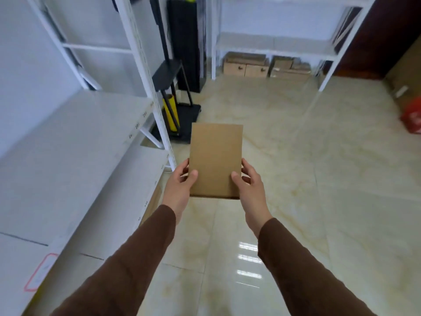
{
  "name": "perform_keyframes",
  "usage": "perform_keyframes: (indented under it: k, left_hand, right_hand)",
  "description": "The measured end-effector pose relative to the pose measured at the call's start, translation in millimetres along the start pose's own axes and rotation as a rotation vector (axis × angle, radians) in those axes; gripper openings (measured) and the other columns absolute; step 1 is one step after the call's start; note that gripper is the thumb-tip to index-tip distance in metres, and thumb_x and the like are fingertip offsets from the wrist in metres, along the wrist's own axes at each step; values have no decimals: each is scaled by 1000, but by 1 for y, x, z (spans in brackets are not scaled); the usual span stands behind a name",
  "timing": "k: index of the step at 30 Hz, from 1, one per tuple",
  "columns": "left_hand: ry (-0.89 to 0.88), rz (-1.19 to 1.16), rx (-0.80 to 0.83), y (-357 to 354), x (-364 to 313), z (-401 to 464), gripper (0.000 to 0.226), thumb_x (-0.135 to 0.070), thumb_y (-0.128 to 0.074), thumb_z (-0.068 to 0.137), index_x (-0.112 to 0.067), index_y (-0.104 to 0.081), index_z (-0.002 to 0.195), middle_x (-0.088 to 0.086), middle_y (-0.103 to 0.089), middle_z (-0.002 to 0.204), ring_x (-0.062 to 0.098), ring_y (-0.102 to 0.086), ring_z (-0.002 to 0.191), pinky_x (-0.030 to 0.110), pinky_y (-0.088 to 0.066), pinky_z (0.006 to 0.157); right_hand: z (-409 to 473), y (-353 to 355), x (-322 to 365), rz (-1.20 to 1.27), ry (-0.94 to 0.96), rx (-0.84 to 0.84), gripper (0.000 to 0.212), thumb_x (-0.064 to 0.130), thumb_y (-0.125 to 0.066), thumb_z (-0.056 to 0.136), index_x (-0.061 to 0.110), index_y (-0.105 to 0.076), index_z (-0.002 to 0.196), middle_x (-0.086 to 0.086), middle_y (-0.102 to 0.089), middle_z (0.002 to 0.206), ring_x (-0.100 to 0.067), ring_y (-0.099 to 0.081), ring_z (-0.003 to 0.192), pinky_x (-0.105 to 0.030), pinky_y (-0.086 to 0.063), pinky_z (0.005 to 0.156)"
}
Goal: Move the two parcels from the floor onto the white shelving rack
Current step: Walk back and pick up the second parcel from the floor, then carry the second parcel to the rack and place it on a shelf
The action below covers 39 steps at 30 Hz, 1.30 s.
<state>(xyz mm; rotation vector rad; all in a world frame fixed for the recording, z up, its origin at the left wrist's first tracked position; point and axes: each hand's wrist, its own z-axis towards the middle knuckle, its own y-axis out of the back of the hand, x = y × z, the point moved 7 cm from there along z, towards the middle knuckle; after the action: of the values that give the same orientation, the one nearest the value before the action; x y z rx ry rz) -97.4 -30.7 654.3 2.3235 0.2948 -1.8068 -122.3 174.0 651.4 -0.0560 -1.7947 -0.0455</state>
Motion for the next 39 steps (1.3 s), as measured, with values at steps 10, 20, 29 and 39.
perform_keyframes:
  k: [10,20,29,39]
  left_hand:
    - [-299,-22,79,-76,-173,2,40,-24,-62,97,-34,-51,134,-6,-58,126,17,-59,118,29,-54,89]
    - [-304,-119,282,-131,-230,111,44,-25,-61,97,-37,-47,137,-8,-45,146,18,-54,126,39,-55,94]
    - [-39,-139,551,-196,-258,270,111,-31,-87,66,-42,-22,155,6,-54,147,24,-56,131,48,-39,114]
    - [-336,229,546,-316,-307,416,115,-25,-91,66,-33,-22,157,-7,-39,154,9,-42,138,29,-37,112]
  right_hand:
    - [18,68,167,131,251,13,48,20,-61,99,34,-53,145,9,-60,136,-12,-58,120,-23,-53,82]
    - [143,90,224,144,300,39,56,17,-61,101,25,-45,154,2,-59,143,-12,-59,123,-22,-52,87]
    - [283,108,277,60,398,18,49,10,-58,101,25,-53,148,6,-63,137,-4,-57,122,-12,-51,82]
    - [442,176,300,114,281,-69,37,38,-44,107,25,-62,138,8,-69,133,-12,-61,127,-41,-46,109]
